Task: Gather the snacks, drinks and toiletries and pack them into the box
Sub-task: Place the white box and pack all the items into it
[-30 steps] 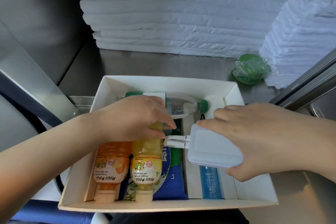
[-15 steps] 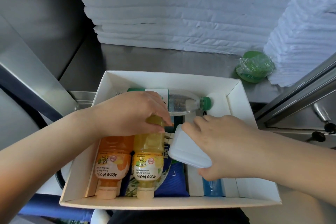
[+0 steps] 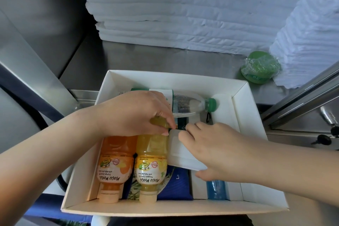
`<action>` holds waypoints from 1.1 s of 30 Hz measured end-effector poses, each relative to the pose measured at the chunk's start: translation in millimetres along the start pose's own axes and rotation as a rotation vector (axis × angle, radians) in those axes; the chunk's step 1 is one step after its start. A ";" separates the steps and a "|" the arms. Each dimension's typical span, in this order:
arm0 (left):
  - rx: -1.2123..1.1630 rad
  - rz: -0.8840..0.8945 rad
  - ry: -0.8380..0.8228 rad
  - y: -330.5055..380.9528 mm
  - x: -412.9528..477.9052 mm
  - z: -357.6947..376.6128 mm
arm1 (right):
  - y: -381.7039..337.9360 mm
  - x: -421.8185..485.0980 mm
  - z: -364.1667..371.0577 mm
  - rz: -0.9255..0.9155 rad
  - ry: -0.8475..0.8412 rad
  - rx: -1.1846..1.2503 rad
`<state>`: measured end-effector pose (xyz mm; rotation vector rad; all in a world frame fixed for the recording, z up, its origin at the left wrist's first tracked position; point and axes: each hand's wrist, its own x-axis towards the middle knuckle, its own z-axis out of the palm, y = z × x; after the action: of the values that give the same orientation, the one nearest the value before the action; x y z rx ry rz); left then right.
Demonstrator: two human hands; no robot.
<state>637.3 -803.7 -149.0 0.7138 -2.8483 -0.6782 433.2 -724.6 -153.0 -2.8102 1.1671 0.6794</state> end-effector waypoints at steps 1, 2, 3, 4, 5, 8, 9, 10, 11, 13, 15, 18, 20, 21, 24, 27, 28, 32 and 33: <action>-0.004 0.001 0.002 -0.2 -0.2 -0.2 | -1.3 -0.7 2.2 0.010 -0.006 0.020; -0.008 0.001 0.005 -0.4 -0.2 -0.4 | -2.9 -1.3 4.6 0.021 -0.014 0.044; -0.009 -0.001 0.010 -0.5 -0.5 -0.7 | -4.3 -2.1 6.7 0.034 -0.024 0.069; -0.007 -0.002 0.013 -0.5 -0.6 -0.9 | -5.5 -2.2 8.4 0.047 -0.036 0.093; -0.004 -0.002 0.015 -0.5 -0.7 -1.0 | -6.5 -2.2 9.9 0.058 -0.047 0.113; 0.000 0.001 0.016 0.6 -0.4 -0.6 | -8.4 -1.6 11.1 0.063 -0.066 0.139; 0.003 -0.001 0.016 1.1 -0.1 -0.3 | -8.4 -1.7 10.7 0.057 -0.073 0.135; 0.008 -0.004 0.015 1.5 0.1 0.0 | -8.2 -2.2 9.7 0.047 -0.081 0.132; 0.013 -0.007 0.012 1.8 0.1 0.4 | -7.2 -3.4 8.6 0.034 -0.094 0.133; 0.023 -0.009 0.012 2.5 -0.3 1.1 | -3.4 -8.3 5.8 0.003 -0.135 0.160; 0.045 -0.003 0.008 3.9 -1.3 2.1 | 3.5 -14.5 4.3 -0.016 -0.181 0.209; 0.130 0.026 -0.018 6.2 -2.1 4.9 | 10.4 -21.5 6.5 0.001 -0.213 0.299; 0.181 0.048 -0.041 8.0 -0.7 6.5 | 10.4 -21.5 10.4 0.004 -0.210 0.312; 0.198 0.066 -0.054 9.0 0.8 7.5 | 10.3 -20.6 12.6 0.002 -0.201 0.317; 0.222 0.120 -0.104 11.0 5.8 11.6 | 13.2 -15.8 16.2 -0.017 -0.170 0.352; 0.248 0.127 -0.141 11.5 7.1 14.4 | 15.1 -12.7 19.0 -0.040 -0.162 0.375; 0.242 0.129 -0.139 11.9 6.8 13.6 | 16.5 -13.1 18.0 -0.043 -0.155 0.384; 0.344 0.125 0.070 10.7 2.8 7.1 | 35.0 -21.7 -0.6 -0.048 -0.049 0.430; 0.398 0.090 0.137 10.0 1.6 4.4 | 40.8 -23.9 -6.9 -0.035 0.024 0.460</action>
<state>630.8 -794.8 -148.4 0.6443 -2.8899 -0.0429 393.2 -739.2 -131.4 -2.4491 1.1049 0.3212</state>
